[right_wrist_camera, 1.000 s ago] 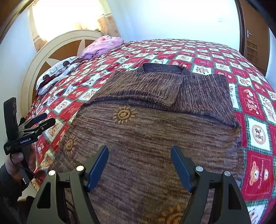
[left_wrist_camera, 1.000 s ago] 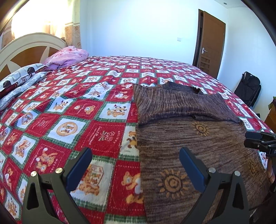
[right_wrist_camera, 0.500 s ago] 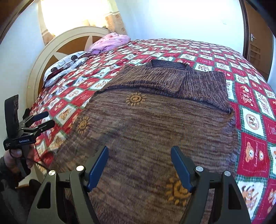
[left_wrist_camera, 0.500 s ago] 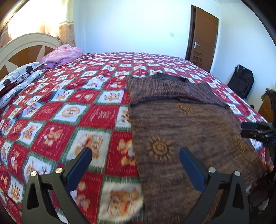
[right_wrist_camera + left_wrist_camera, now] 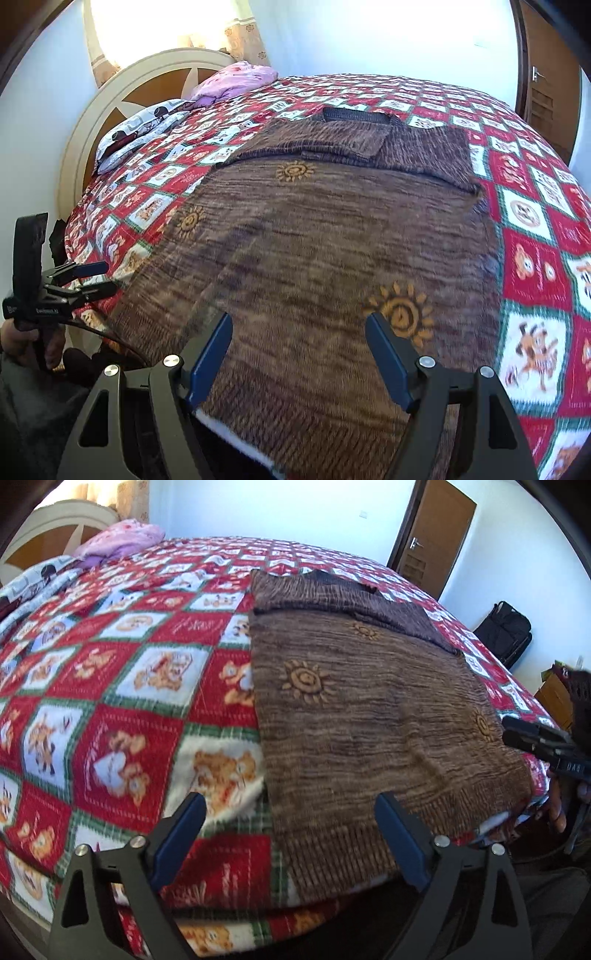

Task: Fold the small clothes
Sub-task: 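Move both grippers to the sweater hem and close them on it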

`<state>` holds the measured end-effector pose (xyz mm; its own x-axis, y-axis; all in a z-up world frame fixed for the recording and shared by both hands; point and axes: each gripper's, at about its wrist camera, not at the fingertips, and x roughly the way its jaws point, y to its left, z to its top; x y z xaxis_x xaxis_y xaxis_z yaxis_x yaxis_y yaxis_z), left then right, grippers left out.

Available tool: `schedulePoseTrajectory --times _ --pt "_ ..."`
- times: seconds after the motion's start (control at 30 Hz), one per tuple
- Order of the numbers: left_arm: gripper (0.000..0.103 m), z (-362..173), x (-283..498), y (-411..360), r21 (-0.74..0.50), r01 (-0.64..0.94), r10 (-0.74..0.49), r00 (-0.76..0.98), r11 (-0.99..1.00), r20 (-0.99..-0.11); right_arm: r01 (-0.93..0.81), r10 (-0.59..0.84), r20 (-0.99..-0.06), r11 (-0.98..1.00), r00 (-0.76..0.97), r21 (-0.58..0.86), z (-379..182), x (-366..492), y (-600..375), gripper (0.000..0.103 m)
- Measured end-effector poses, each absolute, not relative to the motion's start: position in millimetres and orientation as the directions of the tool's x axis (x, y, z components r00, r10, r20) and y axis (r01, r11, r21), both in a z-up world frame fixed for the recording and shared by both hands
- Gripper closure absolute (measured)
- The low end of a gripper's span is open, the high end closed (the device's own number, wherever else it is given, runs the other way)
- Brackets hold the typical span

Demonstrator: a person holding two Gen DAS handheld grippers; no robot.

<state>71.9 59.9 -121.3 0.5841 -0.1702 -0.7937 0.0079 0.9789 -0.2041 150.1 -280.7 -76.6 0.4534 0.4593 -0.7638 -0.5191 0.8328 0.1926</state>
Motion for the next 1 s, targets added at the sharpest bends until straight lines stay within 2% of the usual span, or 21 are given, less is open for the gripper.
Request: schedulePoseTrajectory --times 0.1,0.33,0.4,0.47,0.93,1.0 --pt "0.018 -126 68 59 -0.258 0.018 -0.226 0.542 0.966 -0.809 -0.507 0.458 -0.764 0.838 0.455 0.200 -78 141 -288 0.028" --pt "0.018 -133 62 55 -0.315 0.015 -0.282 0.490 0.949 -0.825 -0.462 0.448 -0.759 0.859 0.472 0.220 -80 127 -309 0.028" --pt "0.031 -133 62 53 -0.331 0.019 -0.299 0.480 0.944 -0.825 -0.448 0.441 -0.760 0.866 0.478 0.220 -81 125 -315 0.028" --pt "0.036 -136 63 51 -0.353 0.028 -0.325 0.461 0.935 -0.826 -0.425 0.432 -0.762 0.876 0.482 0.228 -84 122 -325 0.028" --pt "0.035 -140 67 43 -0.323 0.029 -0.301 0.450 0.946 -0.841 -0.275 0.364 -0.767 0.928 0.528 0.252 -89 109 -379 0.028" --pt "0.038 -140 67 40 -0.327 0.048 -0.312 0.449 0.944 -0.837 -0.256 0.350 -0.775 0.934 0.526 0.248 -91 109 -384 0.028"
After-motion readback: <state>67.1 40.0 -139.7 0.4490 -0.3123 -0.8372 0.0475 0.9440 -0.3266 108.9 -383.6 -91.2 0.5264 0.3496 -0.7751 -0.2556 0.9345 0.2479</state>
